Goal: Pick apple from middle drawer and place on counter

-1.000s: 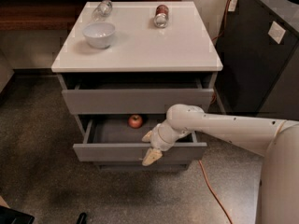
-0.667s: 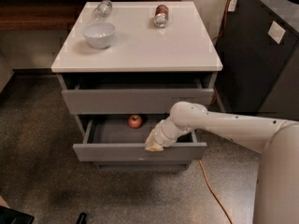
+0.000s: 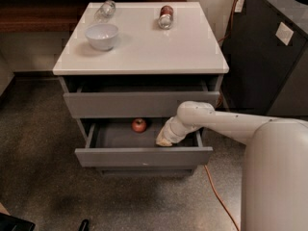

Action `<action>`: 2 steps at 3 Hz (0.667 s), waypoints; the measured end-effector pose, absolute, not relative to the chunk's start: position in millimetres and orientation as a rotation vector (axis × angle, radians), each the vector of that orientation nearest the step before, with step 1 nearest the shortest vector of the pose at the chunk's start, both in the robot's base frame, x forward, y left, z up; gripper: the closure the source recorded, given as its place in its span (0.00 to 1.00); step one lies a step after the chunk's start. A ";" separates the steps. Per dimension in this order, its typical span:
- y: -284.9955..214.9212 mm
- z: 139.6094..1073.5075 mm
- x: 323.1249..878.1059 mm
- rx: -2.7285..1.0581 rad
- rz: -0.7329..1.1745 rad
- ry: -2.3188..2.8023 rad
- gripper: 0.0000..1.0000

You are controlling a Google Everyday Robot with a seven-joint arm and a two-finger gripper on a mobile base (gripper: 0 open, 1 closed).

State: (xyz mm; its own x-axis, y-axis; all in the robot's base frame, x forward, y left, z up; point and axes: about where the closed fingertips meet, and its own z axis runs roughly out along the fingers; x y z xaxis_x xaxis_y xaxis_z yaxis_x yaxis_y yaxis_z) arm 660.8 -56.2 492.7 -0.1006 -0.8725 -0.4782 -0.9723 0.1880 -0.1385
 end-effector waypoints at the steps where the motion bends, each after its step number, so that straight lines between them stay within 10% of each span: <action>1: -65.1 477.0 691.7 -1.696 0.245 2.066 1.00; 2: -66.4 461.6 708.3 -1.695 0.221 2.098 1.00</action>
Offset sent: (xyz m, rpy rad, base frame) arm 0.0634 -0.0148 -0.0382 -0.0813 0.0066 -0.0806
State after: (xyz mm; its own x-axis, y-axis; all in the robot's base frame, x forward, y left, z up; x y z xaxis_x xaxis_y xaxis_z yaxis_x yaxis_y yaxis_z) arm 708.3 -66.4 461.6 -0.1586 -0.8914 -0.4246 -0.9604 0.2391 -0.1432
